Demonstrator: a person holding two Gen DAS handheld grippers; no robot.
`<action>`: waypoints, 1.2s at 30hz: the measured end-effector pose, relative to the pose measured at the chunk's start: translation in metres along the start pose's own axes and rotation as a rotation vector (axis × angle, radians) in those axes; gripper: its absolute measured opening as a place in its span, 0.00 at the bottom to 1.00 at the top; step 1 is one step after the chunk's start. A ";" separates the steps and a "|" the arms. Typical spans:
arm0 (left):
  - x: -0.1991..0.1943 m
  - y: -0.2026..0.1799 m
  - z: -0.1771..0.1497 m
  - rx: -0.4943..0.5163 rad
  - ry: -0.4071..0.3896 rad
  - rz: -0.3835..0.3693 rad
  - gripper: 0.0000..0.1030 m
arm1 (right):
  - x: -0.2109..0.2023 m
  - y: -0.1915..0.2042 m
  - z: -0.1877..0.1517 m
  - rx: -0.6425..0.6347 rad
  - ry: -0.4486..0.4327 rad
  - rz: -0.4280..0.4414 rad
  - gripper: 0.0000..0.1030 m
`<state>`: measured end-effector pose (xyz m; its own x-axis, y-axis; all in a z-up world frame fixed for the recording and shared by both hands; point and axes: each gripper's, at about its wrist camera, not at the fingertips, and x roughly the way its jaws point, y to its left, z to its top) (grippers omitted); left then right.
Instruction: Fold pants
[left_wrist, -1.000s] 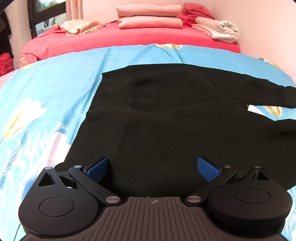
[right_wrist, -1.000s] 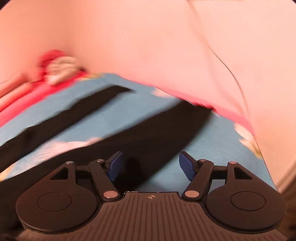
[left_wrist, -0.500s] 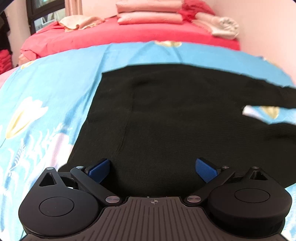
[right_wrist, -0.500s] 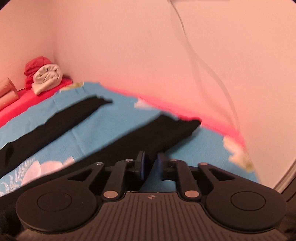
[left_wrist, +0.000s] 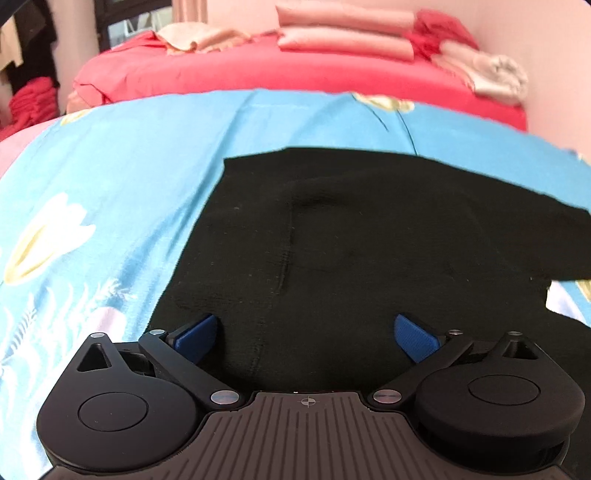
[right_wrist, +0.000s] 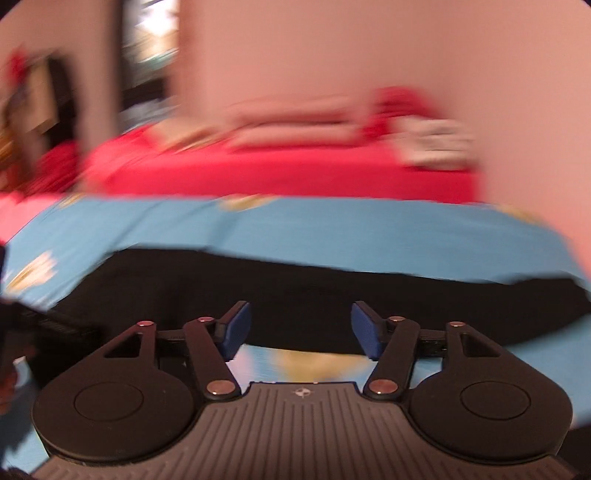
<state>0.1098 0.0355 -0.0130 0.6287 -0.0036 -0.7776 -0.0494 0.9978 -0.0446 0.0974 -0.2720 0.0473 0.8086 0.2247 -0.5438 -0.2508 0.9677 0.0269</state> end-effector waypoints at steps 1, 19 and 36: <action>-0.001 0.002 -0.002 0.006 -0.010 -0.002 1.00 | 0.015 0.016 0.006 -0.043 0.022 0.049 0.53; -0.004 0.015 -0.010 0.020 -0.045 -0.052 1.00 | 0.217 0.165 0.063 -0.333 0.298 0.354 0.33; -0.005 0.014 -0.013 0.024 -0.052 -0.046 1.00 | 0.178 0.074 0.059 -0.069 0.309 0.187 0.64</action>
<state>0.0965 0.0486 -0.0180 0.6697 -0.0462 -0.7412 -0.0012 0.9980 -0.0633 0.2539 -0.1536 0.0026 0.5491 0.3417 -0.7627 -0.4230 0.9007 0.0989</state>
